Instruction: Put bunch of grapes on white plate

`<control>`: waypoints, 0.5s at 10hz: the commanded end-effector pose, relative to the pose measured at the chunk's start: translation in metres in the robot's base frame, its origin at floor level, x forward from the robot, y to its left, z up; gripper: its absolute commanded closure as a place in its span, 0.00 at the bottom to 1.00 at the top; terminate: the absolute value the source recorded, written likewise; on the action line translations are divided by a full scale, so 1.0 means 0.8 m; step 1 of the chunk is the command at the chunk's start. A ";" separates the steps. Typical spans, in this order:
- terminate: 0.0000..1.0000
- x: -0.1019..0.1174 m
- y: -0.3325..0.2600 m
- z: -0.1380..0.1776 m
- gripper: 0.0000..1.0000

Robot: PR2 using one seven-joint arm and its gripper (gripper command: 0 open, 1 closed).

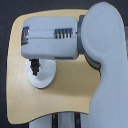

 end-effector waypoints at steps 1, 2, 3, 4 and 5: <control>0.00 -0.011 -0.017 -0.031 1.00; 0.00 -0.010 -0.021 -0.034 1.00; 0.00 -0.013 -0.022 -0.038 1.00; 0.00 -0.014 -0.026 -0.040 1.00; 0.00 -0.015 -0.030 -0.042 1.00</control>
